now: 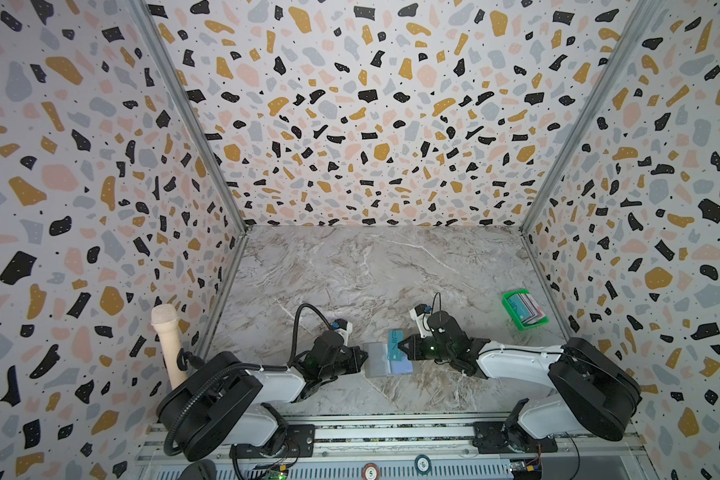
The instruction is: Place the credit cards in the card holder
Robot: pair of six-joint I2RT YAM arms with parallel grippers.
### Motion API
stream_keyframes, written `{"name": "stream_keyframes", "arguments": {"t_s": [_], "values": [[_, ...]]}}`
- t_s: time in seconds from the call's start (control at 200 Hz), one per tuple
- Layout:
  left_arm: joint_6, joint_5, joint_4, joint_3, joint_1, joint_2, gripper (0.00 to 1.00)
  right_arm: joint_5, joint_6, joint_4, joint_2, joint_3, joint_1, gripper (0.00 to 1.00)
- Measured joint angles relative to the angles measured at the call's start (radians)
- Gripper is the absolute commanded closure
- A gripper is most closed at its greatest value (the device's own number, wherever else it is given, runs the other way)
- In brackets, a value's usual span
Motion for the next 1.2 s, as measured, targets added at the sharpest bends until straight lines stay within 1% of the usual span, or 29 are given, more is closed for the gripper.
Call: {"name": "stream_keyframes", "arguments": {"t_s": [0.956, 1.201], "values": [[-0.023, 0.0, -0.017, -0.005, 0.0, -0.008, 1.0, -0.058, 0.099, 0.015, -0.032, -0.022, 0.012, 1.0], [-0.049, 0.002, -0.003, -0.012, 0.0, -0.006, 1.0, -0.106, 0.111, 0.05, -0.004, -0.039, 0.012, 1.0]]}}
